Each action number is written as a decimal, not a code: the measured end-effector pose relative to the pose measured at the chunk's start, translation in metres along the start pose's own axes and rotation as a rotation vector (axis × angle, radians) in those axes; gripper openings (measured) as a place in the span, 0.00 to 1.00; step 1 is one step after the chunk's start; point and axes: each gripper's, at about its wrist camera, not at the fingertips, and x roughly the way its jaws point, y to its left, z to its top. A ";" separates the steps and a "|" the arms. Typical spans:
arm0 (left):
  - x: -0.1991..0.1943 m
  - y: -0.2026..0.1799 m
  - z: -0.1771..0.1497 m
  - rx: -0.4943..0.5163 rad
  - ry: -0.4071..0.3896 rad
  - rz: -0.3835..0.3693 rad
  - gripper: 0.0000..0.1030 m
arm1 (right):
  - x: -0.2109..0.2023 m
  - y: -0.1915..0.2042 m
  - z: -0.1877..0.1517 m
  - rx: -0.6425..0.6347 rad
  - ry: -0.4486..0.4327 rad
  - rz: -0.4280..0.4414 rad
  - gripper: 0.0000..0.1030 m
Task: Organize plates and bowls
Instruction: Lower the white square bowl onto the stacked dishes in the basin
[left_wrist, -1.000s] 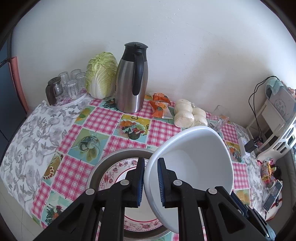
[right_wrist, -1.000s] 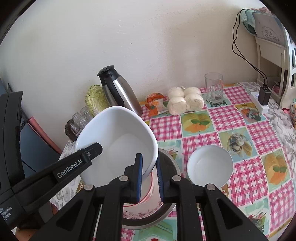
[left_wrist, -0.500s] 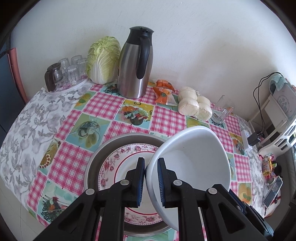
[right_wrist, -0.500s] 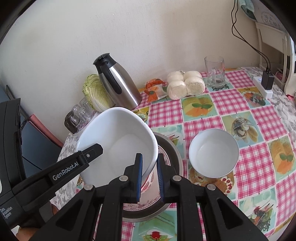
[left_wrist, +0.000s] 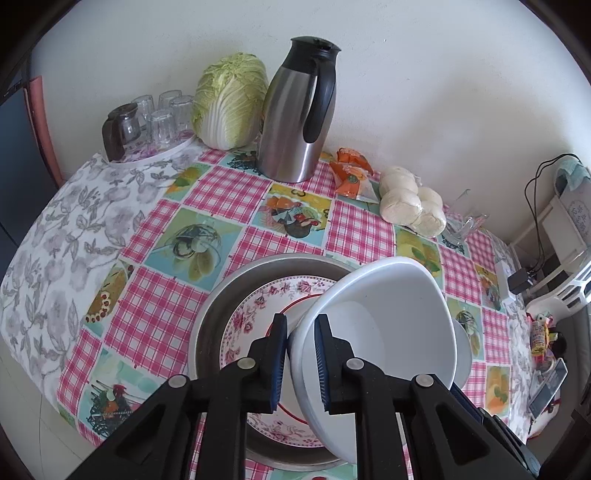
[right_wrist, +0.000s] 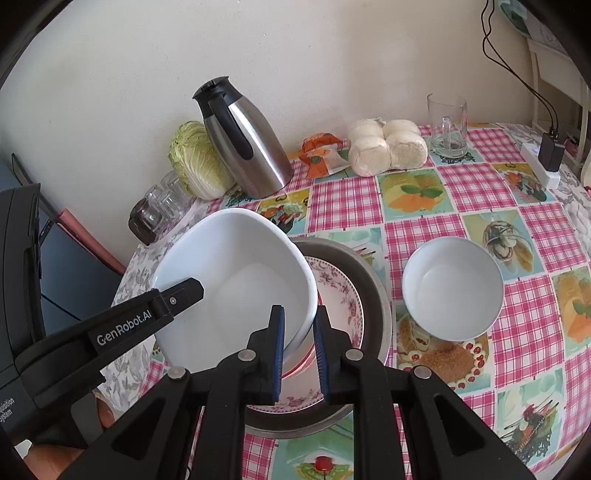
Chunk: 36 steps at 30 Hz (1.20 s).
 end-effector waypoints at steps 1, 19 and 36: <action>0.002 0.001 0.000 0.001 0.006 0.004 0.16 | 0.002 0.001 -0.001 0.000 0.006 -0.002 0.17; 0.023 0.005 -0.004 0.016 0.070 0.049 0.22 | 0.017 -0.001 -0.003 0.002 0.066 -0.013 0.18; 0.038 0.009 -0.008 0.012 0.104 0.071 0.23 | 0.032 -0.005 -0.006 0.015 0.101 -0.004 0.19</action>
